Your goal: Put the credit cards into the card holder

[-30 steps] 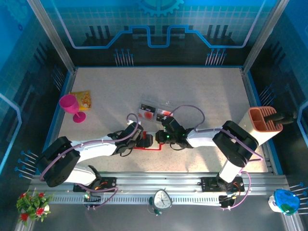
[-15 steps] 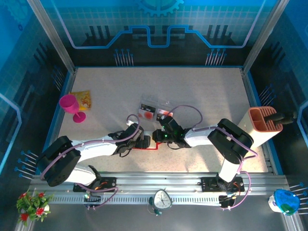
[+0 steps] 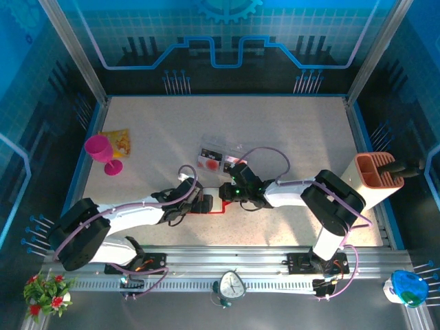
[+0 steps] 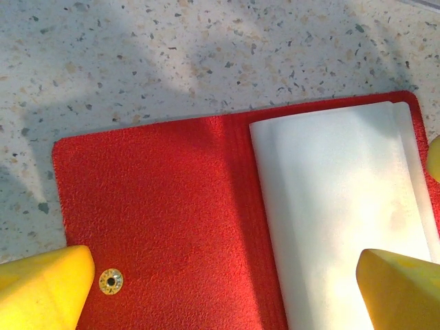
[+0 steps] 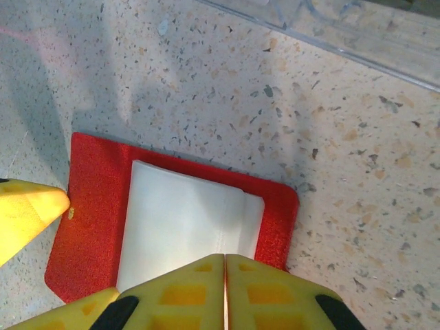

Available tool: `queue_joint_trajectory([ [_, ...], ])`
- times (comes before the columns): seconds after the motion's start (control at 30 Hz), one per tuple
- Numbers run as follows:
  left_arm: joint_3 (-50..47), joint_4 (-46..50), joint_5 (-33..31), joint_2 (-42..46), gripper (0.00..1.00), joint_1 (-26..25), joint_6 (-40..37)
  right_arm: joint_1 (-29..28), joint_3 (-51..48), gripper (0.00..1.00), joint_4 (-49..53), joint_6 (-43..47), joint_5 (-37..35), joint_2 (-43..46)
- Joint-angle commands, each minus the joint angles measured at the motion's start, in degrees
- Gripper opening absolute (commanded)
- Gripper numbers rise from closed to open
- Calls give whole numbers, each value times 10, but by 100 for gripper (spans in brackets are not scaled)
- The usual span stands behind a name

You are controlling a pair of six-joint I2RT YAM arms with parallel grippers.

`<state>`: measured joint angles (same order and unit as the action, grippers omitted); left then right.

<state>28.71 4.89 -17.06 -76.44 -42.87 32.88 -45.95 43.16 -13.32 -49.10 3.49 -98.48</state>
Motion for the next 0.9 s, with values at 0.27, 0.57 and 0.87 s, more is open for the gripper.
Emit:
queue_joint_trajectory([
  [0.27, -16, 7, -11, 1, 99, 1, 4, 3, 28, 10, 23, 19, 0, -5],
  [0.57, -18, 2, -9, -3, 99, 0, 4, 1, 57, 10, 48, 38, 1, -15],
  [0.87, -22, -2, -12, -4, 99, 1, 5, -2, 68, 10, 49, 40, 5, -46],
])
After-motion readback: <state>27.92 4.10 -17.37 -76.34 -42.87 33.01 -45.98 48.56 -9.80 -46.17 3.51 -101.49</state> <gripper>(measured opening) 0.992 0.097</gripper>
